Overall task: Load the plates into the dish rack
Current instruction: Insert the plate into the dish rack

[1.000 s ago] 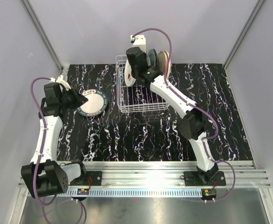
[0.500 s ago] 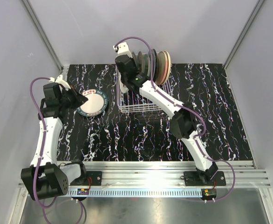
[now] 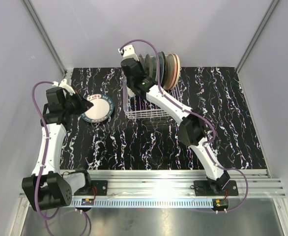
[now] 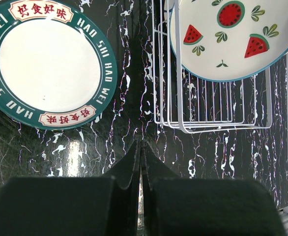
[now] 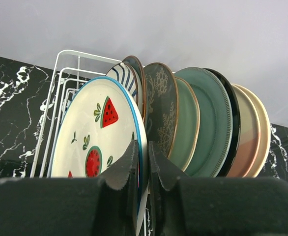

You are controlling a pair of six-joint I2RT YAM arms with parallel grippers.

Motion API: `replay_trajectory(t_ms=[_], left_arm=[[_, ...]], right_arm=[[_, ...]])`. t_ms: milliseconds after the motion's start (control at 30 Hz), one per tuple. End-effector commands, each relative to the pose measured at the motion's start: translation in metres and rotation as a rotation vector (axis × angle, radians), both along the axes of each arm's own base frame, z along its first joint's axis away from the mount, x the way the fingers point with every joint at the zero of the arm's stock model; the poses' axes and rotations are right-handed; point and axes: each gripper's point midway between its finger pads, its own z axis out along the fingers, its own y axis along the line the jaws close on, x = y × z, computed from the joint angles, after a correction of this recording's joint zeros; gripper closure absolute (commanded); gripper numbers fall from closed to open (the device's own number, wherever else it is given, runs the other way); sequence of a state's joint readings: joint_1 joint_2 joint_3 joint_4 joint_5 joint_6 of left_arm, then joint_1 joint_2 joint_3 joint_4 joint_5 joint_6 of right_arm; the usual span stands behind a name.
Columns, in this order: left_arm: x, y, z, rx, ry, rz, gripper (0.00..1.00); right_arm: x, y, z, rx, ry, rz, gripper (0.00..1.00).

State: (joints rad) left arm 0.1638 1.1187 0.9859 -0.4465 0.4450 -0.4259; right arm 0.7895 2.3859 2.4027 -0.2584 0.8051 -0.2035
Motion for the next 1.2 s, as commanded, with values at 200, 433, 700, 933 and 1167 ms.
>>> replay_trajectory(t_ms=[200, 433, 700, 933, 1167], left_arm=[[0.001, -0.005, 0.017, 0.013, -0.082, -0.026, 1.0], [0.0, -0.007, 0.018, 0.012, -0.085, -0.032, 1.0], [-0.001, -0.008, 0.017, 0.021, -0.083, -0.035, 1.0], [-0.002, -0.01, 0.017, 0.019, -0.083, -0.045, 1.0], [-0.003, -0.014, 0.02, 0.017, -0.091, -0.057, 1.0]], right_arm=[[-0.013, -0.01, 0.105, 0.072, -0.224, -0.063, 1.0], [-0.014, -0.01, 0.111, 0.032, -0.243, -0.075, 1.0], [-0.01, -0.005, 0.098, 0.028, -0.236, -0.077, 1.0], [-0.005, -0.003, 0.092, -0.005, -0.241, -0.093, 1.0], [-0.005, -0.007, 0.091, -0.034, -0.243, -0.113, 1.0]])
